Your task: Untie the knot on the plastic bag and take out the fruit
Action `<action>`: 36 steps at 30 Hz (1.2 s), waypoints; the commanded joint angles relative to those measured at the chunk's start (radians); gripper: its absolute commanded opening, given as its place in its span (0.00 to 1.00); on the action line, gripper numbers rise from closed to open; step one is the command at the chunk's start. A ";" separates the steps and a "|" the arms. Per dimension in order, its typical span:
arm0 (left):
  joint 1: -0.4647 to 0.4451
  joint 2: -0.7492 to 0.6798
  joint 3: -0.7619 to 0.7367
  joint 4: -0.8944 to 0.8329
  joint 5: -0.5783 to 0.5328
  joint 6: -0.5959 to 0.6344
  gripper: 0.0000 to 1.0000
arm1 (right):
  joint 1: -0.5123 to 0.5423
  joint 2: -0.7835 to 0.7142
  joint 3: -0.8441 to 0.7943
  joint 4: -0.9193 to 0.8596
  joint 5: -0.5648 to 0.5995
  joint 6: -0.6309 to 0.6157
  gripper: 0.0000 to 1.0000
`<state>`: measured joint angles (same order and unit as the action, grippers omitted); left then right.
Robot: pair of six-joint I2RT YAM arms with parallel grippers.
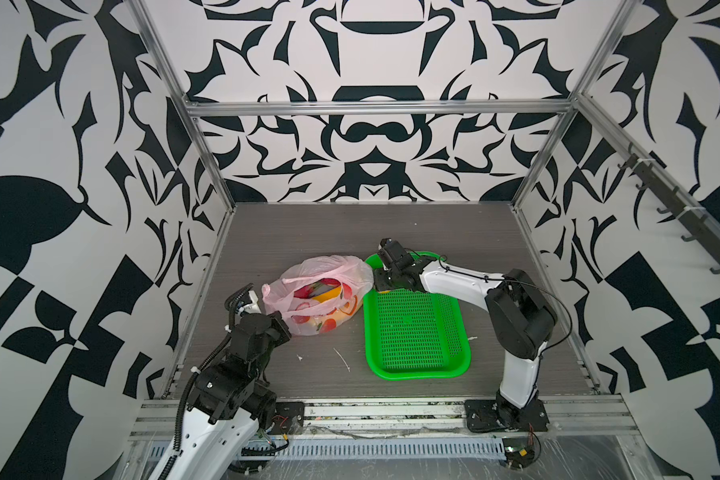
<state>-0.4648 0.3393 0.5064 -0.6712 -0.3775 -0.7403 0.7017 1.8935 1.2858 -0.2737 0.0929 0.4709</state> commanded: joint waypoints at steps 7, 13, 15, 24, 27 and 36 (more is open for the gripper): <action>0.002 -0.014 0.023 -0.007 -0.015 -0.008 0.00 | -0.002 -0.008 0.034 -0.018 0.004 -0.006 0.62; 0.002 -0.017 0.021 -0.007 -0.015 -0.009 0.00 | -0.003 -0.023 0.033 -0.022 0.008 -0.008 0.68; 0.002 -0.017 0.021 -0.007 -0.014 -0.010 0.00 | -0.003 -0.026 0.032 -0.021 0.011 -0.008 0.69; 0.002 -0.023 0.020 -0.007 -0.015 -0.009 0.00 | -0.003 -0.043 0.031 -0.031 0.013 -0.008 0.76; 0.002 -0.023 0.020 -0.007 -0.014 -0.010 0.00 | -0.003 -0.051 0.029 -0.037 0.016 -0.009 0.79; 0.002 -0.029 0.017 -0.009 -0.012 -0.011 0.00 | -0.003 -0.083 0.016 -0.042 0.026 -0.007 0.82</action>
<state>-0.4648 0.3218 0.5064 -0.6712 -0.3779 -0.7406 0.7017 1.8816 1.2877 -0.2993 0.1005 0.4667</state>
